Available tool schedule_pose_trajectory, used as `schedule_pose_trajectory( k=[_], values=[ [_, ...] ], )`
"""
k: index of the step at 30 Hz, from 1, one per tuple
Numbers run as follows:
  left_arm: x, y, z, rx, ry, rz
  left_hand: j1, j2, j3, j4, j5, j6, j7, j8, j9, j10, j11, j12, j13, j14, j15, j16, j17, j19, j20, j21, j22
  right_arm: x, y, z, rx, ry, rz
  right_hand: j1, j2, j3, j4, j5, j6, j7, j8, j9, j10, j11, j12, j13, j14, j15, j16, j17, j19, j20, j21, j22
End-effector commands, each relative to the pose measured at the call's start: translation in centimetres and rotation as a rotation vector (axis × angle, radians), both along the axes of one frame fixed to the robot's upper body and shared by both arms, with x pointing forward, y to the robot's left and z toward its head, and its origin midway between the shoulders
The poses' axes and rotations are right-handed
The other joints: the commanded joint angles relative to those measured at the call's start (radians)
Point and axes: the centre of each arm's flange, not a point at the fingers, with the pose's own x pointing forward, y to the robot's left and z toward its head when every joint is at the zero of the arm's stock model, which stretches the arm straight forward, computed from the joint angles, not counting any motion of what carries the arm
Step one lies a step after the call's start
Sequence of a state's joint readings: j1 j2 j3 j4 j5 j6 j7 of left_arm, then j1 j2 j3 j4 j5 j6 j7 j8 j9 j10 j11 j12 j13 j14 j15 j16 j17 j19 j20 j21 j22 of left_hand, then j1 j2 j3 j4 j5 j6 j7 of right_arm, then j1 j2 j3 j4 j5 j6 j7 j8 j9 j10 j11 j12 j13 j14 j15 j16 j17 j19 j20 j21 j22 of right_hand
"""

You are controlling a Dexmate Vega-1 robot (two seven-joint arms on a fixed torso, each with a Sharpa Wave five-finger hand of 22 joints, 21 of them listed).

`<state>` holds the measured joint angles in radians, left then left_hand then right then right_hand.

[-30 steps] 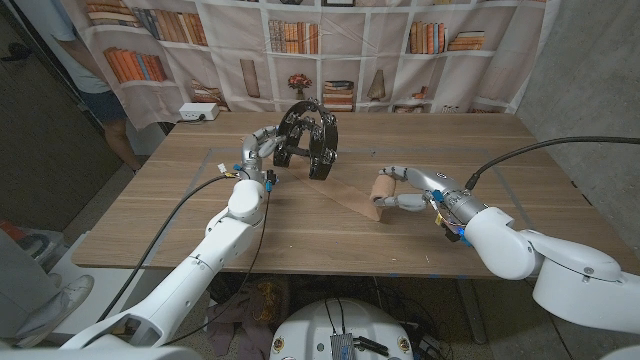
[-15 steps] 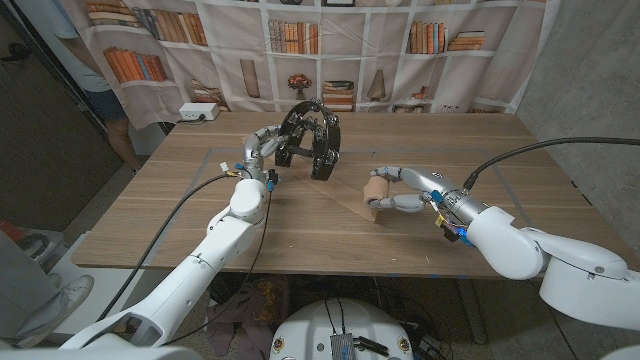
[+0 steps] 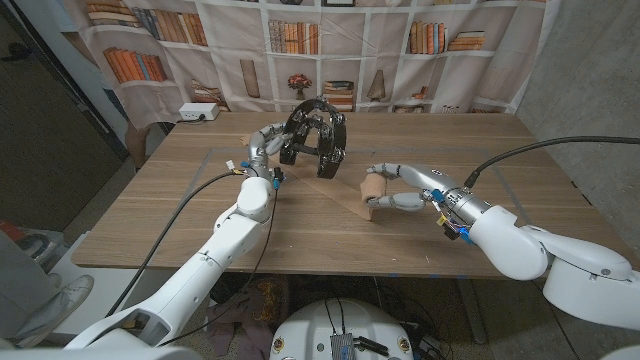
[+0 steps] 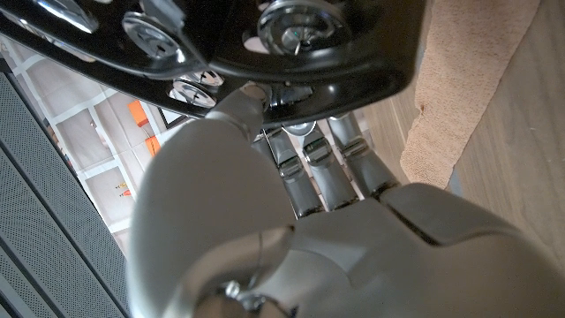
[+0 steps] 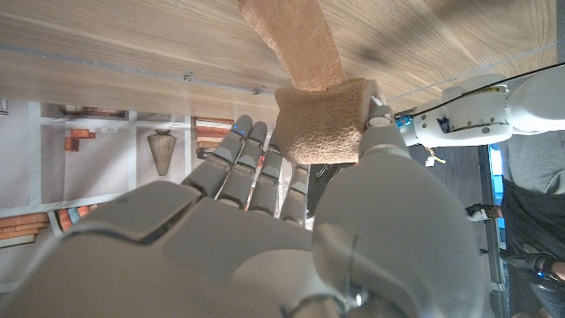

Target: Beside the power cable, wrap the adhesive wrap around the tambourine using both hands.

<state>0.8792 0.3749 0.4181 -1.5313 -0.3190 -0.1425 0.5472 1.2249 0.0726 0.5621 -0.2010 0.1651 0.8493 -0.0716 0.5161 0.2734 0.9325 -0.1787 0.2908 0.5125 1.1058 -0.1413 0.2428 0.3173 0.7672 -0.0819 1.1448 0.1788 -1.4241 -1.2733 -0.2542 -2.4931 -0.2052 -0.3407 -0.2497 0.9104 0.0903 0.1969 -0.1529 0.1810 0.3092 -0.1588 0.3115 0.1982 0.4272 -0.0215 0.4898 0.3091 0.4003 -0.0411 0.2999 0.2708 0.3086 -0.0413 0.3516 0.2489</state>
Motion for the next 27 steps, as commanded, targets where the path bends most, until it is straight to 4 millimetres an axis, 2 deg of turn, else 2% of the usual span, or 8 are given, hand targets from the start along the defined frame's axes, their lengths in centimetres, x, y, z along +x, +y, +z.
schedule_pose_trajectory(
  k=[1, 3, 10, 16, 25, 27],
  values=[
    [-0.1, -1.0, 0.2, -0.016, -0.017, 0.016, 0.005, 0.002, 0.057, 0.048, 0.005, 0.008, 0.004, -0.003, 0.004, 0.005, -0.006, 0.0, 0.002, 0.069, -0.091, 0.006, 0.004, -0.009, -0.117, 0.007, 0.004, 0.0, 0.1, 0.9, -0.045, -0.048, 0.057, 0.063, 0.045, 0.013, -0.002, -0.002, 0.008, 0.0, 0.002, 0.005, 0.195, -0.183, 0.003, 0.005, 0.028, -0.195, 0.013, 0.009, 0.03, -0.116, 0.021, 0.013],
    [-0.1, -1.2, 0.0, -0.018, -0.013, 0.017, 0.005, 0.002, 0.058, 0.048, 0.005, 0.01, 0.0, -0.003, 0.004, 0.006, -0.007, 0.0, 0.002, 0.068, -0.092, 0.005, 0.003, -0.01, -0.117, 0.008, 0.004, -0.1, 0.0, 0.9, -0.05, -0.045, 0.067, 0.069, 0.045, 0.013, -0.003, -0.003, 0.013, 0.0, 0.003, 0.005, 0.196, -0.183, 0.002, 0.006, 0.039, -0.195, 0.019, 0.014, 0.042, -0.12, 0.032, 0.019],
    [-0.2, -2.1, 0.4, 0.007, -0.037, 0.06, 0.005, 0.002, 0.059, 0.048, 0.005, 0.008, 0.003, -0.004, 0.005, 0.005, -0.006, -0.001, 0.003, 0.069, -0.092, 0.005, 0.004, -0.012, -0.117, 0.01, 0.004, 0.0, 0.0, 0.7, -0.065, -0.038, 0.098, 0.088, 0.056, 0.022, -0.006, 0.0, 0.016, -0.011, 0.002, 0.005, 0.198, -0.184, 0.0, 0.007, 0.05, -0.197, 0.025, 0.02, 0.033, -0.126, 0.038, 0.028],
    [0.2, -2.8, 1.2, 0.067, -0.06, 0.085, 0.005, 0.001, 0.06, 0.048, 0.005, 0.011, -0.001, -0.004, 0.005, 0.006, -0.008, -0.003, 0.001, 0.07, -0.092, 0.005, 0.003, -0.013, -0.116, 0.013, 0.004, 0.4, 0.2, 0.6, -0.081, -0.014, 0.142, 0.146, 0.077, 0.051, -0.016, 0.008, 0.022, -0.02, -0.001, 0.006, 0.216, -0.187, 0.001, 0.011, 0.067, -0.198, 0.034, 0.032, 0.026, -0.137, 0.059, 0.051],
    [0.9, -4.1, 1.0, 0.096, -0.046, 0.045, 0.004, 0.001, 0.062, 0.049, 0.006, 0.013, -0.001, -0.006, 0.004, 0.006, -0.008, -0.004, 0.003, 0.07, -0.092, 0.005, 0.003, -0.014, -0.116, 0.015, 0.003, 0.6, 0.2, 1.2, -0.099, -0.004, 0.172, 0.175, 0.065, 0.056, -0.021, 0.007, 0.021, -0.027, -0.005, 0.006, 0.225, -0.187, 0.001, 0.014, 0.088, -0.198, 0.046, 0.042, 0.029, -0.14, 0.077, 0.066],
    [0.9, -4.1, 0.9, 0.099, -0.041, 0.047, 0.004, 0.001, 0.062, 0.049, 0.006, 0.013, -0.002, -0.006, 0.004, 0.008, -0.009, -0.003, 0.003, 0.071, -0.091, 0.005, 0.003, -0.015, -0.117, 0.016, 0.004, 0.7, 0.3, 1.4, -0.109, -0.004, 0.18, 0.186, 0.053, 0.054, -0.023, 0.005, 0.015, -0.025, -0.009, 0.006, 0.223, -0.187, -0.001, 0.016, 0.088, -0.198, 0.045, 0.045, 0.029, -0.139, 0.083, 0.071]
  ],
)
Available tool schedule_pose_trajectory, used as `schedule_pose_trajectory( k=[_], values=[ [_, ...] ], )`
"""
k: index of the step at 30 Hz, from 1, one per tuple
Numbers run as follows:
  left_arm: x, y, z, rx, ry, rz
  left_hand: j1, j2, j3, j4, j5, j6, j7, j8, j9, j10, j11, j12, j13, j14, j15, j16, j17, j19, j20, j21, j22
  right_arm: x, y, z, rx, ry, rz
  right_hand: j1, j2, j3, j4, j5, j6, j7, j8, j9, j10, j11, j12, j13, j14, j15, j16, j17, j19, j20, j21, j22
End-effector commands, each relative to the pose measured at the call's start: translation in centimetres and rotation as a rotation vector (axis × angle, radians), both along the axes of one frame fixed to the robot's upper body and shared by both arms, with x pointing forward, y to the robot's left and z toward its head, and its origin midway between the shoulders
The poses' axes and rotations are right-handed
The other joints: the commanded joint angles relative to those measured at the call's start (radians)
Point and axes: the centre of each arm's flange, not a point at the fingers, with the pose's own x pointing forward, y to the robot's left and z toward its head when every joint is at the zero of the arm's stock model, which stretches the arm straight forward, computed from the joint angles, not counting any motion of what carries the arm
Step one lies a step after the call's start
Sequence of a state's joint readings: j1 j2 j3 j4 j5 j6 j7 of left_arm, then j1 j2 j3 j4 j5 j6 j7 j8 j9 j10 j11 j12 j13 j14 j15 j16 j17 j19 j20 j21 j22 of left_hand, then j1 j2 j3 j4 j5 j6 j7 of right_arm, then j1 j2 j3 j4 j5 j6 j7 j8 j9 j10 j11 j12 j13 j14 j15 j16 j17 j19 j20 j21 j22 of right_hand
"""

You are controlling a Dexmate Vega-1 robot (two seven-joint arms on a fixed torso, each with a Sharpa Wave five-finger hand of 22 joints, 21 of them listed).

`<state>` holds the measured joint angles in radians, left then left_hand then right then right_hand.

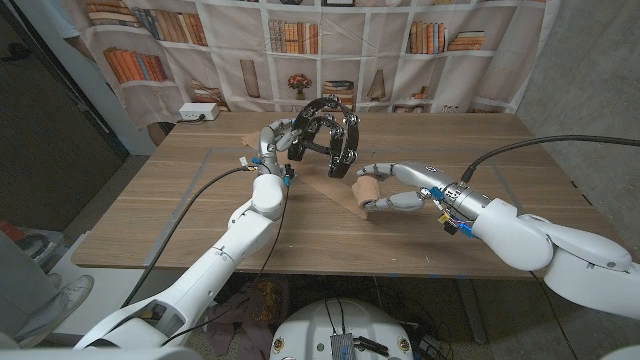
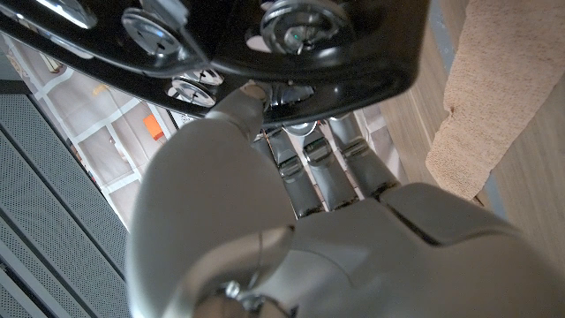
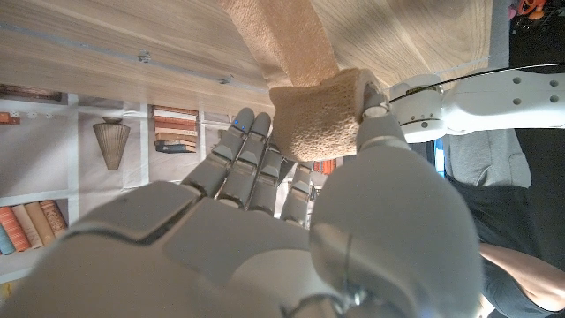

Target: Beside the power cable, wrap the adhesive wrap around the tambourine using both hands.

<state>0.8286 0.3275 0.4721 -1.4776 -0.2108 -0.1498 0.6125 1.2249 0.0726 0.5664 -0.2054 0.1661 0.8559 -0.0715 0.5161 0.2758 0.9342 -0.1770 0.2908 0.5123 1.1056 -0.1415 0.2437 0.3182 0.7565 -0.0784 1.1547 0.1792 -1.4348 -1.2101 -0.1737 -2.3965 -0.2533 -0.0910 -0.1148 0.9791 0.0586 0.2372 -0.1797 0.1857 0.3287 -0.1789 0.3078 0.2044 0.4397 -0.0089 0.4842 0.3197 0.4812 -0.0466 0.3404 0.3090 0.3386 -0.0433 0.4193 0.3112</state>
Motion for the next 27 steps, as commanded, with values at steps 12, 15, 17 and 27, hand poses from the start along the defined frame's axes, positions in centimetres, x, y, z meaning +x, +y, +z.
schedule_pose_trajectory(
  k=[12, 15, 17, 27],
  values=[
    [0.0, -1.5, -0.5, 0.078, -0.012, 0.023, 0.004, 0.001, 0.06, 0.053, 0.004, 0.006, 0.0, -0.007, 0.002, 0.005, -0.011, -0.005, 0.005, 0.071, -0.092, 0.003, 0.001, -0.006, -0.12, 0.01, 0.003, 0.8, 0.7, 1.2, -0.072, -0.005, 0.086, 0.143, 0.078, 0.015, 0.006, -0.002, -0.02, -0.009, -0.015, 0.0, 0.2, -0.2, -0.004, 0.007, -0.002, -0.192, 0.002, 0.012, -0.015, -0.14, 0.024, 0.021],
    [-0.1, -1.8, -0.5, 0.093, -0.011, 0.029, 0.004, 0.001, 0.061, 0.053, 0.005, 0.007, -0.002, -0.008, 0.002, 0.006, -0.012, -0.006, 0.005, 0.072, -0.092, 0.004, 0.001, -0.006, -0.12, 0.011, 0.003, 0.8, 0.9, 1.3, -0.078, -0.012, 0.095, 0.149, 0.077, 0.015, 0.007, -0.002, -0.022, -0.009, -0.016, 0.0, 0.197, -0.2, -0.007, 0.008, -0.004, -0.192, 0.001, 0.013, -0.017, -0.14, 0.027, 0.023],
    [0.0, -1.9, -0.5, 0.104, -0.014, 0.029, 0.004, 0.001, 0.061, 0.053, 0.005, 0.007, -0.003, -0.008, 0.002, 0.005, -0.013, -0.006, 0.005, 0.072, -0.091, 0.003, 0.001, -0.007, -0.119, 0.011, 0.003, 0.9, 0.9, 1.3, -0.079, -0.014, 0.099, 0.154, 0.077, 0.016, 0.007, -0.002, -0.022, -0.009, -0.017, 0.0, 0.196, -0.201, -0.008, 0.008, -0.006, -0.192, 0.0, 0.014, -0.017, -0.139, 0.029, 0.024],
    [0.1, -2.6, -0.7, 0.124, -0.012, 0.027, 0.003, 0.0, 0.063, 0.053, 0.004, 0.009, -0.003, -0.009, 0.002, 0.01, -0.015, -0.007, 0.004, 0.071, -0.091, 0.002, 0.0, -0.009, -0.119, 0.013, 0.002, 0.8, 1.3, 1.4, -0.098, -0.034, 0.109, 0.17, 0.072, 0.015, 0.008, -0.002, -0.026, -0.007, -0.021, 0.0, 0.194, -0.201, -0.012, 0.01, -0.01, -0.192, -0.001, 0.017, -0.019, -0.138, 0.037, 0.029]
  ],
)
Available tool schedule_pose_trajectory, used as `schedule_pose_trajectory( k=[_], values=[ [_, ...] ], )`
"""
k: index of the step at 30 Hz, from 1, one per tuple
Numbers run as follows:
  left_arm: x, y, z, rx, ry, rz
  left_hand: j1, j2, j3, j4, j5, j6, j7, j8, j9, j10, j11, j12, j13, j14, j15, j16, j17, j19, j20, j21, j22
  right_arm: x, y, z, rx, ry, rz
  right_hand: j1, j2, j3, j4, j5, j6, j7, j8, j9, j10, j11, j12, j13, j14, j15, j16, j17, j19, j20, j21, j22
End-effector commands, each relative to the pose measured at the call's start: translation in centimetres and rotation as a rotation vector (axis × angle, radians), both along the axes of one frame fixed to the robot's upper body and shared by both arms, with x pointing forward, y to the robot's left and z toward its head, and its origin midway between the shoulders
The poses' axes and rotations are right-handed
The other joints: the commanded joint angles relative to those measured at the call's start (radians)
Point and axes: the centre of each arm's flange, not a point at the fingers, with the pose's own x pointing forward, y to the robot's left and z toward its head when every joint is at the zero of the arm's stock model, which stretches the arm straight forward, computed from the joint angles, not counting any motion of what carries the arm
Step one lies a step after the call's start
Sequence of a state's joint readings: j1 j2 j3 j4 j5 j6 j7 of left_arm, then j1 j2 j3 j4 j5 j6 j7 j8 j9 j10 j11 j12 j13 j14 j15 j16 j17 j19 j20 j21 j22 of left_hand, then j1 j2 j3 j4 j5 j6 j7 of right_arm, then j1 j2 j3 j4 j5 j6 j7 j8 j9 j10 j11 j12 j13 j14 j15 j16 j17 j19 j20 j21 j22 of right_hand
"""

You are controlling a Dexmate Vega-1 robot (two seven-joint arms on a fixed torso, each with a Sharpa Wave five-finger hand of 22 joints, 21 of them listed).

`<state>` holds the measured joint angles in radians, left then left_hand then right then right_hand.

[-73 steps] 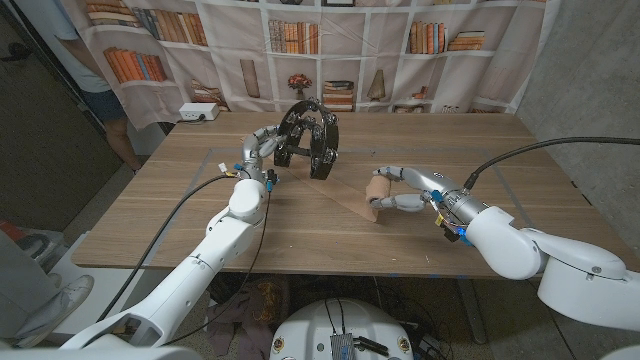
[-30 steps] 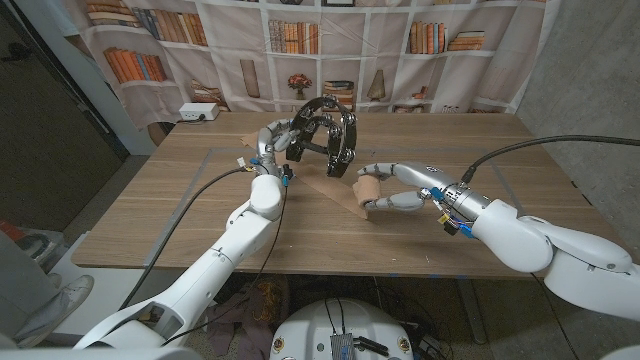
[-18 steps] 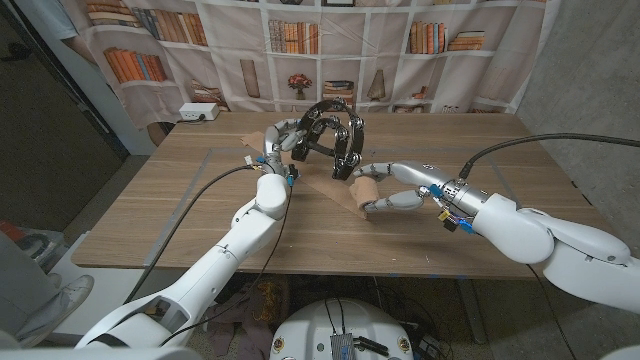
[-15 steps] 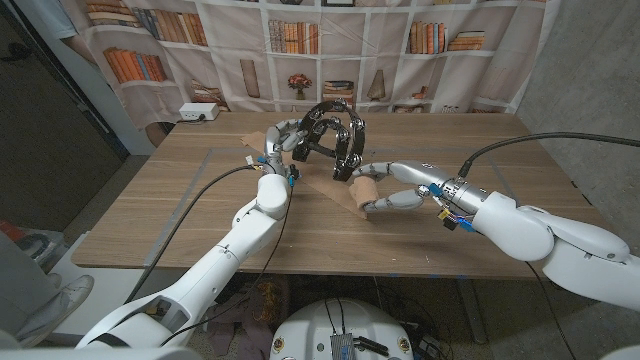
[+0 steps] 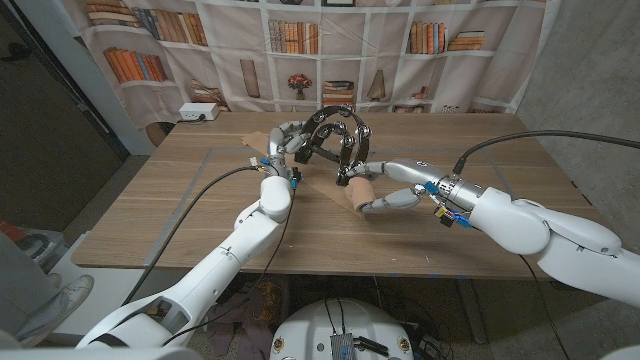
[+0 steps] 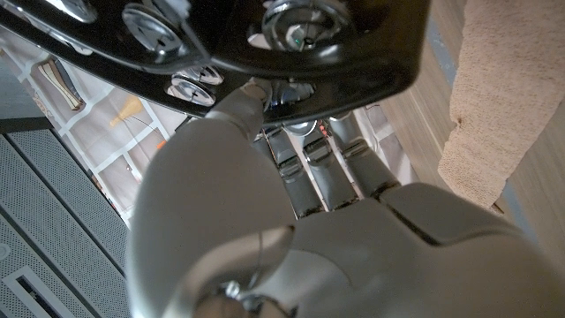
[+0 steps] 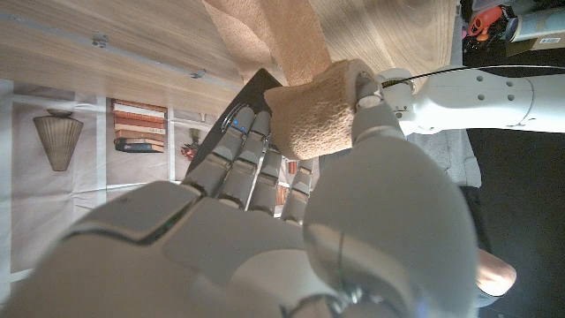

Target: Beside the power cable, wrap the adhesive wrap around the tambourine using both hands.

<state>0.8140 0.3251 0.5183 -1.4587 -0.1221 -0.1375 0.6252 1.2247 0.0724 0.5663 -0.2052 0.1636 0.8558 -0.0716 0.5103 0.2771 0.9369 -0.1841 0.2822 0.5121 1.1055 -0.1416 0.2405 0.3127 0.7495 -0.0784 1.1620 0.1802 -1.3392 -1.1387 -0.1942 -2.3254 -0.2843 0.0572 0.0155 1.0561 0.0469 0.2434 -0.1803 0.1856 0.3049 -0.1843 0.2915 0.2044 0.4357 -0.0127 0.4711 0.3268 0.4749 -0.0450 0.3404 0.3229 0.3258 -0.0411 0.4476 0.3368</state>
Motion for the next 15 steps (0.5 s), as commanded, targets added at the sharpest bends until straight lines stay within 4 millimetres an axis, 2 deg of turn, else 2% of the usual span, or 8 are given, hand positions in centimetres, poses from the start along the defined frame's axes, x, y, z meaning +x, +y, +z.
schedule_pose_trajectory(
  k=[1, 10, 15],
  values=[
    [0.0, -0.8, -0.3, 0.028, -0.009, 0.009, 0.003, 0.0, 0.063, 0.053, 0.007, 0.008, -0.003, -0.003, 0.001, 0.008, -0.009, 0.001, 0.003, 0.071, -0.091, 0.006, 0.005, -0.002, -0.119, 0.006, 0.001, 0.0, 0.6, 0.3, -0.028, -0.03, 0.025, 0.096, 0.082, 0.008, 0.01, -0.002, -0.002, -0.001, -0.005, 0.0, 0.197, -0.197, 0.0, 0.003, -0.004, -0.194, -0.002, 0.004, -0.007, -0.14, 0.01, 0.004],
    [0.3, -1.6, -0.4, 0.023, -0.004, -0.017, 0.001, 0.0, 0.064, 0.054, 0.007, 0.01, -0.003, -0.004, 0.001, 0.007, -0.008, 0.0, 0.004, 0.071, -0.091, 0.004, 0.004, -0.004, -0.118, 0.008, 0.001, 0.0, 1.2, 0.5, -0.055, -0.049, 0.05, 0.107, 0.083, 0.008, 0.012, -0.001, -0.003, -0.002, -0.008, 0.001, 0.197, -0.198, -0.003, 0.004, -0.006, -0.194, -0.002, 0.007, -0.011, -0.14, 0.015, 0.007],
    [0.5, -2.1, -0.4, 0.043, -0.005, -0.038, 0.001, -0.001, 0.065, 0.054, 0.007, 0.012, 0.002, -0.004, 0.0, 0.011, -0.006, 0.0, 0.002, 0.072, -0.092, 0.005, 0.005, -0.005, -0.118, 0.009, 0.001, 0.1, 1.3, 0.8, -0.055, -0.068, 0.052, 0.121, 0.081, 0.008, 0.013, 0.001, -0.004, 0.0, -0.01, 0.001, 0.199, -0.197, -0.006, 0.006, -0.006, -0.194, -0.002, 0.011, -0.035, -0.127, 0.013, 0.01]
  ],
)
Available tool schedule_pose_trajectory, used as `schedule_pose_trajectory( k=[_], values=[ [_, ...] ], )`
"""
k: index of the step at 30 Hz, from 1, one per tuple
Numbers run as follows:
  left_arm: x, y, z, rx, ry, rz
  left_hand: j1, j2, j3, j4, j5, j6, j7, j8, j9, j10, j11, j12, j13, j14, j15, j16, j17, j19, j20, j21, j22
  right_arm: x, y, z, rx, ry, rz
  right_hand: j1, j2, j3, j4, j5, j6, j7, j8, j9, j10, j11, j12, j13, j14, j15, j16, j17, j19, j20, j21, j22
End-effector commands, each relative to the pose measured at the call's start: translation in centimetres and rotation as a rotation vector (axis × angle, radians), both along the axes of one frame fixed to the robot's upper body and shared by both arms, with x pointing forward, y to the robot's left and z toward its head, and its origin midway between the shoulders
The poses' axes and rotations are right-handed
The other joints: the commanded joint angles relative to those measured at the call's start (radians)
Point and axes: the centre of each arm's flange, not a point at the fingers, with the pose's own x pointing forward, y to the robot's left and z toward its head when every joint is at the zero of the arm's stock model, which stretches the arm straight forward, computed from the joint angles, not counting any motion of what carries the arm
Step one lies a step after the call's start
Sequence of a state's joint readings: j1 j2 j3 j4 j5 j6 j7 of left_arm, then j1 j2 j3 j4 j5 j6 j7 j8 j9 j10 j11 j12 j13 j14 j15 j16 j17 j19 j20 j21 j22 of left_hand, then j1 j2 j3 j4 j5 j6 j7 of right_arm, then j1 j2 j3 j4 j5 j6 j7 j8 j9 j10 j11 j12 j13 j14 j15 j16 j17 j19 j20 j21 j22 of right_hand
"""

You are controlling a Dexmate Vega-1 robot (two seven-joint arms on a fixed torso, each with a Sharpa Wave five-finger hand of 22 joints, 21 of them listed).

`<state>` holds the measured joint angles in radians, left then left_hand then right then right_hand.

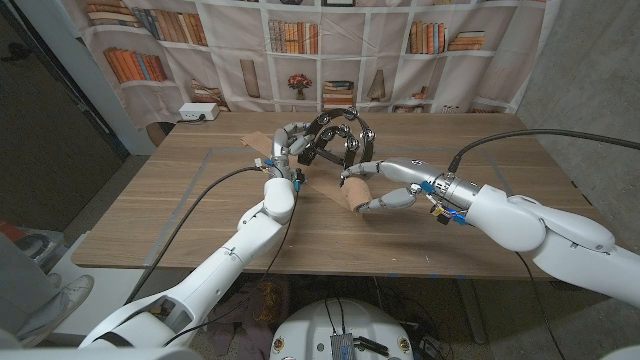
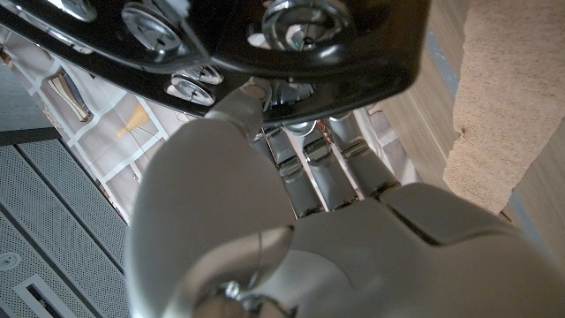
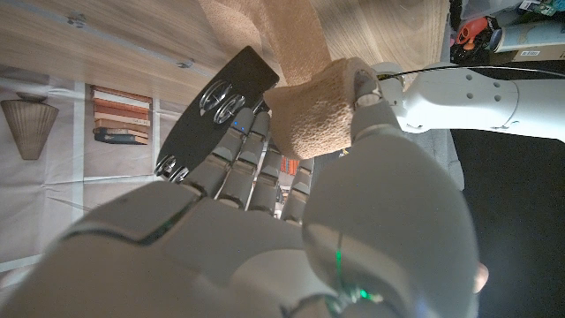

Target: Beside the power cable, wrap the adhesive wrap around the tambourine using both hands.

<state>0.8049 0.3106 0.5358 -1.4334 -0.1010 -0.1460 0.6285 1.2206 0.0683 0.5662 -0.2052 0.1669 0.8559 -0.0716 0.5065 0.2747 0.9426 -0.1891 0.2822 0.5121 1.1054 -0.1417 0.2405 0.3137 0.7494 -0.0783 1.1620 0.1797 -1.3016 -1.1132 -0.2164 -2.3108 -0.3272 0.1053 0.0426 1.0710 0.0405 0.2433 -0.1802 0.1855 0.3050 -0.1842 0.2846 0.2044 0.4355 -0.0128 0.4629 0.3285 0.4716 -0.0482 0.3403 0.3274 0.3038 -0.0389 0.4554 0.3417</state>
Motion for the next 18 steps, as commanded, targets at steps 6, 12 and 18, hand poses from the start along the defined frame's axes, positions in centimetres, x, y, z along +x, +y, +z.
schedule_pose_trajectory(
  k=[6, 12, 18],
  values=[
    [0.5, -1.7, -0.1, 0.024, 0.003, -0.062, 0.004, 0.003, 0.065, 0.055, 0.003, 0.011, -0.002, -0.002, 0.002, 0.009, 0.0, -0.001, 0.0, 0.075, -0.091, 0.007, 0.005, -0.006, -0.118, 0.011, 0.002, 0.4, 0.8, 0.9, -0.022, -0.056, 0.022, 0.106, 0.083, 0.003, 0.016, 0.0, -0.004, -0.002, -0.004, 0.001, 0.199, -0.195, 0.001, 0.005, -0.003, -0.19, -0.001, 0.008, -0.02, -0.13, 0.006, 0.005],
    [0.5, -1.5, -0.5, 0.013, 0.014, -0.052, 0.002, 0.003, 0.066, 0.055, 0.003, 0.012, -0.003, -0.003, 0.002, 0.011, 0.001, -0.003, -0.002, 0.075, -0.091, 0.007, 0.005, -0.007, -0.118, 0.013, 0.002, 0.4, 0.8, 1.6, -0.02, -0.088, 0.017, 0.1, 0.082, -0.003, 0.024, -0.002, 0.001, 0.004, -0.003, 0.001, 0.201, -0.193, 0.0, 0.006, -0.001, -0.19, 0.001, 0.012, -0.023, -0.129, 0.008, 0.006],
    [0.5, -1.4, -0.7, 0.017, 0.017, -0.055, 0.001, 0.002, 0.067, 0.055, 0.003, 0.013, -0.002, -0.003, 0.002, 0.011, 0.002, -0.005, -0.003, 0.076, -0.091, 0.006, 0.004, -0.008, -0.118, 0.015, 0.002, 0.6, 0.8, 2.6, -0.017, -0.128, 0.014, 0.088, 0.083, -0.012, 0.034, -0.006, 0.001, 0.005, -0.005, 0.001, 0.205, -0.192, -0.001, 0.008, 0.0, -0.19, 0.003, 0.016, -0.026, -0.131, 0.011, 0.007]
  ],
)
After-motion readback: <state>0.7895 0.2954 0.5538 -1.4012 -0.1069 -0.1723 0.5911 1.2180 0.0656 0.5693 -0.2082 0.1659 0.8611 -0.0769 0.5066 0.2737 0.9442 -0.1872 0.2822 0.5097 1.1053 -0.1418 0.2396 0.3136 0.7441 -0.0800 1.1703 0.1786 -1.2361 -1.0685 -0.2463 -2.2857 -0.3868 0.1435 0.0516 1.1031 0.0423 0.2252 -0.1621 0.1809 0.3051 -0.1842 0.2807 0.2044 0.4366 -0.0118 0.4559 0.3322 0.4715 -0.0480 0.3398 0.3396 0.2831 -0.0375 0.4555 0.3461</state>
